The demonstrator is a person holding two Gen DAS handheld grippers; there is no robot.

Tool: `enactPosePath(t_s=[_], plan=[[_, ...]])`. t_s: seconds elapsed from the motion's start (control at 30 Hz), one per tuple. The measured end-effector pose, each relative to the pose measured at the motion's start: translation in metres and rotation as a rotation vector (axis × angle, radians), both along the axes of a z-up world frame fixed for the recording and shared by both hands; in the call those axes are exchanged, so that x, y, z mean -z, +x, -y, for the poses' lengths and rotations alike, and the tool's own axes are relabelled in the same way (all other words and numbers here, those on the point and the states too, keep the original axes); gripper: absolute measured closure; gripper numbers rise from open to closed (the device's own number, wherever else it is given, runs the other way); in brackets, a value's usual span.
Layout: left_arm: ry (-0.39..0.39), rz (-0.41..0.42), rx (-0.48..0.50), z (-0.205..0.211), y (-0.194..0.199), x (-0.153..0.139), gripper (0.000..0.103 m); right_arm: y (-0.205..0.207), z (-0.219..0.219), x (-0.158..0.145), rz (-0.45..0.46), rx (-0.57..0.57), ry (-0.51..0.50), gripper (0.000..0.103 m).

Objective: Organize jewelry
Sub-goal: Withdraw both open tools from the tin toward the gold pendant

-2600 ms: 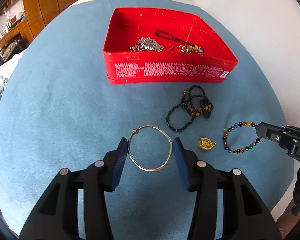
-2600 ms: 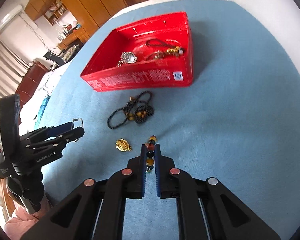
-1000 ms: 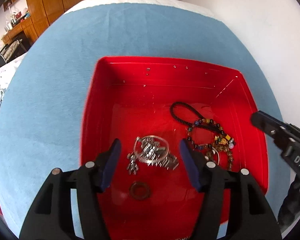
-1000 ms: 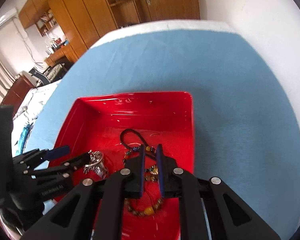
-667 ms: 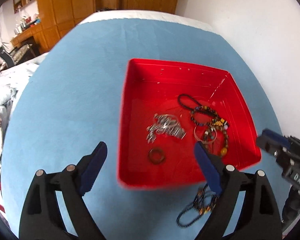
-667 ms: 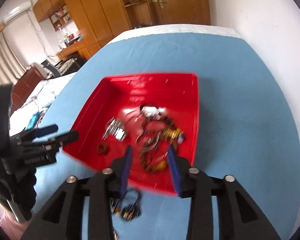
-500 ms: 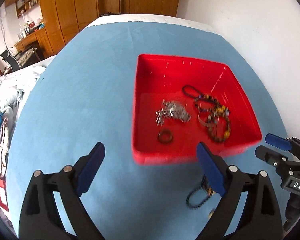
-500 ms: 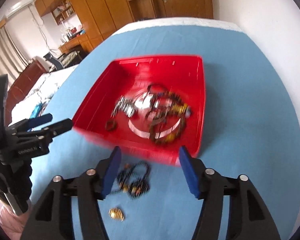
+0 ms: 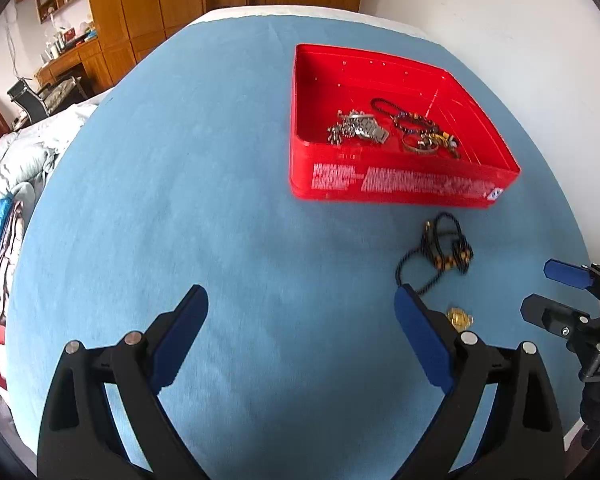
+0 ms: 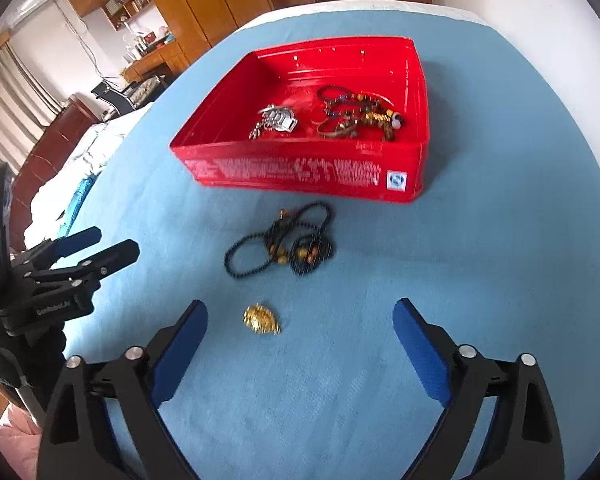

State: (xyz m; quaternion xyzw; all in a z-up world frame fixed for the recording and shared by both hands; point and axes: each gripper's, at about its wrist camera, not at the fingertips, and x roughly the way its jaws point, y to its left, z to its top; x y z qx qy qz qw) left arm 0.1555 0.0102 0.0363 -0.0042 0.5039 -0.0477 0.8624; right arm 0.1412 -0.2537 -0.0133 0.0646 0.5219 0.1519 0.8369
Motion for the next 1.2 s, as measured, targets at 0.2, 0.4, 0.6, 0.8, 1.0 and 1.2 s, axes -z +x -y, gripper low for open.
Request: enactPosePath(t_s=[0.2, 0.4, 0.6, 0.8, 1.0, 1.2], plan=[[-0.008, 0.012, 0.003, -0.002, -0.024, 0.0, 0.009, -0.014, -0.006, 0.002, 0.01, -0.019, -0.01, 0.006], [-0.004, 0.013, 0.021, 0.002, -0.038, 0.001, 0.009, -0.02, -0.014, 0.009, -0.016, -0.062, 0.024, 0.006], [-0.007, 0.012, 0.016, 0.0, -0.045, 0.001, 0.009, -0.022, -0.018, 0.015, -0.019, -0.069, 0.01, 0.006], [-0.005, 0.011, 0.015, -0.002, -0.046, 0.003, 0.009, -0.024, -0.02, 0.019, -0.023, -0.071, -0.002, 0.007], [-0.001, -0.003, 0.004, -0.004, -0.046, 0.009, 0.009, -0.022, -0.022, 0.019, -0.014, -0.082, -0.026, 0.008], [0.008, -0.027, -0.03, -0.01, -0.037, 0.018, 0.009, -0.007, -0.02, 0.027, -0.043, -0.092, -0.021, 0.033]])
